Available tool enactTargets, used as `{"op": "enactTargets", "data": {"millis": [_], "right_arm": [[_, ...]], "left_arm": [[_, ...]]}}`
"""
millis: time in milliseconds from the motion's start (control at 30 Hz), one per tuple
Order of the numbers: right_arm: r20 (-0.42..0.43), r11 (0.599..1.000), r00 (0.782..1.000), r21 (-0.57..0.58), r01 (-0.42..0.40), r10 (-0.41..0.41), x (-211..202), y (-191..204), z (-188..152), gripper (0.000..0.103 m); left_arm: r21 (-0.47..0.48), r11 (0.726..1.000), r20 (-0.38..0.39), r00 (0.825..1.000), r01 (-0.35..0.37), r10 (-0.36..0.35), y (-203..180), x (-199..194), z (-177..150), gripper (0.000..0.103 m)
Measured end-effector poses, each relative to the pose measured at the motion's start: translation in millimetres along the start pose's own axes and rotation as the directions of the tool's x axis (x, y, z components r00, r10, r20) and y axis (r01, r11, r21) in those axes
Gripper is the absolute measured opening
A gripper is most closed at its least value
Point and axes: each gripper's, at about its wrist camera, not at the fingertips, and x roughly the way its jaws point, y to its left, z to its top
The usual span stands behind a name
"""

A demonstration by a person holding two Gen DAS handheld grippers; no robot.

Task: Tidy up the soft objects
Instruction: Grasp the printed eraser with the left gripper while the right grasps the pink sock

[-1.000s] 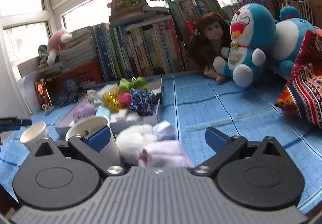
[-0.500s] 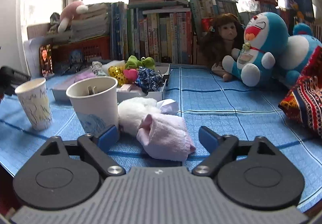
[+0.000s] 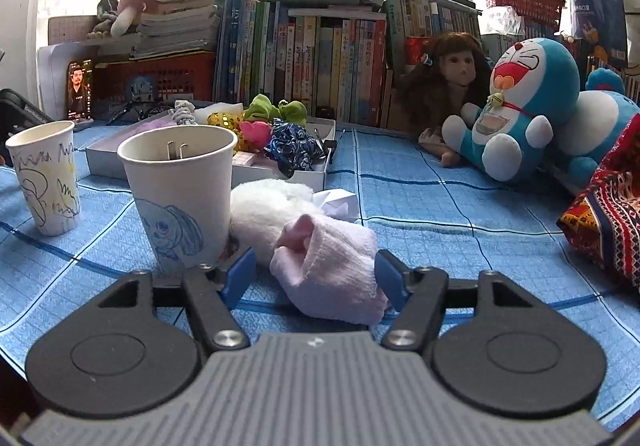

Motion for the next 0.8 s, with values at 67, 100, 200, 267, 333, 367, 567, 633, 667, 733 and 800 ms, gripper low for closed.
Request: {"op": "enactTargets", "data": {"millis": [67,100,200,267,333,367,567,633,667,733,800], "right_arm": [[-0.007,1.0,1.0,0.003,0.001,-0.001,2,0,-1,0.063],[-0.008,1.0,1.0,0.006,0.001,-0.001,3,-1,-1,0.061],[-0.016,1.0,1.0,0.017,-0.008,0.009,7,-3,-2,0.054],[-0.013,1.0,1.0,0.015,0.0,0.0,7,-3,-3,0.046],[-0.008,1.0,1.0,0.016,0.01,-0.01,5,-3,-2,0.041],[-0.005,1.0,1.0,0.025,0.009,-0.009,4,-4,-1,0.038],[0.012,0.998,1.0,0.065,0.014,-0.015,-2,-10,4,0.032],[0.019,0.997,1.0,0.072,0.017,-0.018,-4,-11,6,0.032],[0.024,0.997,1.0,0.074,0.018,-0.019,-6,-12,7,0.032],[0.032,0.997,0.999,0.077,0.019,-0.022,-9,-13,9,0.031],[0.044,0.996,0.999,0.084,0.023,-0.027,-12,-15,13,0.031]], "left_arm": [[0.001,1.0,-0.006,1.0,-0.004,0.004,-2,1,0,0.02],[0.001,1.0,-0.008,1.0,-0.006,0.006,-2,1,-1,0.021],[0.014,1.0,-0.007,1.0,-0.001,0.001,-4,-1,-2,0.021],[0.028,1.0,-0.004,1.0,-0.002,0.002,-6,-4,-3,0.021],[0.036,0.999,0.002,1.0,0.003,-0.003,-8,-8,-3,0.02],[0.039,0.999,0.006,1.0,0.006,-0.006,-10,-11,-2,0.02],[0.102,0.995,0.045,0.999,0.015,-0.02,-24,-29,2,0.021],[0.12,0.992,0.053,0.998,0.023,-0.03,-29,-35,3,0.021],[0.129,0.991,0.056,0.998,0.029,-0.037,-32,-38,3,0.021],[0.143,0.989,0.061,0.997,0.039,-0.048,-36,-43,4,0.021],[0.155,0.987,0.065,0.996,0.048,-0.058,-41,-47,4,0.021]]}}
